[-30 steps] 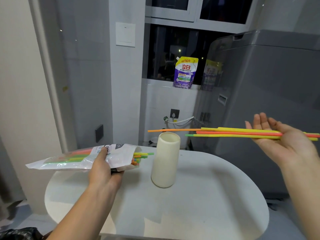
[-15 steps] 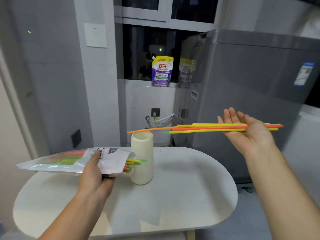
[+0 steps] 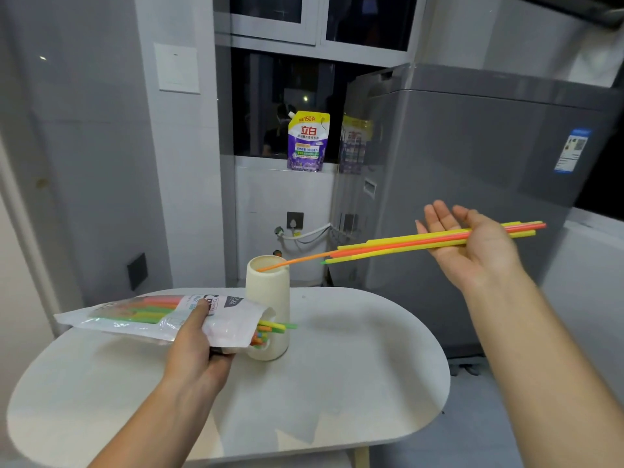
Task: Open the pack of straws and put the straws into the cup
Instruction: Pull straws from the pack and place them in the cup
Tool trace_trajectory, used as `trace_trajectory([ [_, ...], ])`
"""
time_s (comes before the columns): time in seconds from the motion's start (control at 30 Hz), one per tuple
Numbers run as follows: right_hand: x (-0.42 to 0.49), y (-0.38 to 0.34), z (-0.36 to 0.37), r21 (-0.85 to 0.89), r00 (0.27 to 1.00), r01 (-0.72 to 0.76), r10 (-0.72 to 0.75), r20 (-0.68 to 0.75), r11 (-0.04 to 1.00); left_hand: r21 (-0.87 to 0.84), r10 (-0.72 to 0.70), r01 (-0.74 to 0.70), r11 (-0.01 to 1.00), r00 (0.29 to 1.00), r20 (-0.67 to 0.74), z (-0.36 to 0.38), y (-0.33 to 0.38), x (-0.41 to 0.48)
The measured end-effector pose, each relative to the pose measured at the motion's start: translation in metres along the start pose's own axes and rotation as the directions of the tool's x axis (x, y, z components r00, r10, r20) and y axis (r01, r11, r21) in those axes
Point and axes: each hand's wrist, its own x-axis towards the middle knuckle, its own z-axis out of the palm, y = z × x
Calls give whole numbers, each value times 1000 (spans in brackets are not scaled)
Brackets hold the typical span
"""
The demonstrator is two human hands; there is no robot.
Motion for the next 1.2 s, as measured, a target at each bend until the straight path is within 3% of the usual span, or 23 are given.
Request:
trace_trajectory([
  [0.63, 9, 43, 69, -228, 993, 46, -20, 113, 973, -30, -25, 24, 999, 999, -31, -10, 9, 2],
  [1.2, 10, 68, 147, -533, 960, 154, 1, 280, 832, -45, -44, 42, 998, 998, -44, -17, 15, 2],
])
